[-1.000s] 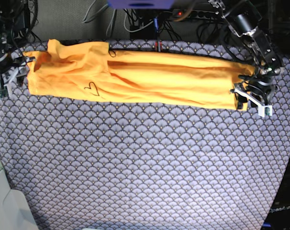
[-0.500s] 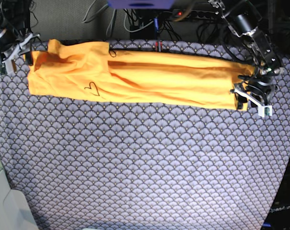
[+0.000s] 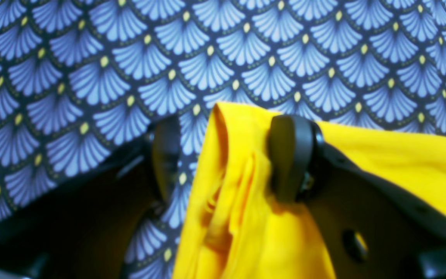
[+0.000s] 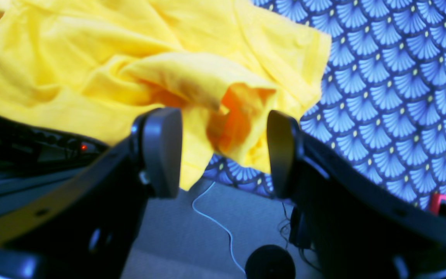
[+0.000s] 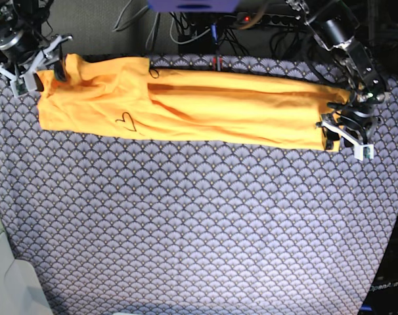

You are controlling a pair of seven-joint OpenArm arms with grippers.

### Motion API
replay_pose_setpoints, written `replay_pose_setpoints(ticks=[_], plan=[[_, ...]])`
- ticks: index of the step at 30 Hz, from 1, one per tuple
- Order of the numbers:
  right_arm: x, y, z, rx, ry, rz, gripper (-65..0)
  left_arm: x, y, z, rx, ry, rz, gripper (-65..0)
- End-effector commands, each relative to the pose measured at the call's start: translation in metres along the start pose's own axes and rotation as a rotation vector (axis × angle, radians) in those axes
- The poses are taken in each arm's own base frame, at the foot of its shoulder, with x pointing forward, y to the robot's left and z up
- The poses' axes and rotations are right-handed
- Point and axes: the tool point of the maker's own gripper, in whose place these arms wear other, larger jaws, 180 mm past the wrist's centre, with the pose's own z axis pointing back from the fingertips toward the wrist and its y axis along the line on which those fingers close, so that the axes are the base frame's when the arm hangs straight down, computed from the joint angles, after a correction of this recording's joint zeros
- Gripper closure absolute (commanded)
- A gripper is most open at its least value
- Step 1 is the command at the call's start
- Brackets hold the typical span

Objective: Fold the T-shirt properly
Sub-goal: 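Grasp the strip end with the right gripper and pull it outward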

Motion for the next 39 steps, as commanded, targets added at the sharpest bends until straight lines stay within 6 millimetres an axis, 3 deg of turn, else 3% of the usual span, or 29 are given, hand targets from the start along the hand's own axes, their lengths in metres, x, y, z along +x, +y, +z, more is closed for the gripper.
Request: replay_pose_setpoints(ticks=[1, 13, 21, 31, 39], plan=[[0.011, 0.0, 0.002, 0.003, -0.039, 0.01, -35.0, -0.021, 0.004, 0.001, 0.016, 0.097, -0.022, -36.1], [0.02, 0.023, -0.012, 0.07, -0.061, 0.01, -34.8, -0.02, 0.005, 0.002, 0.019, 0.094, -0.021, -36.1], [0.028, 0.011, -0.022, 0.052, -0.085, -0.003, -34.4, -0.018, 0.007, 0.003, 0.024, 0.09, -0.023, -36.1], [0.046, -0.005, -0.042, 0.035, -0.132, -0.026, -15.9, -0.018, 0.007, 0.003, 0.025, 0.09, -0.024, -36.1], [0.056, -0.038, -0.059, -0.046, -0.044, 0.024, -0.3, -0.017, 0.008, 0.003, 0.026, 0.089, -0.025, -36.1]])
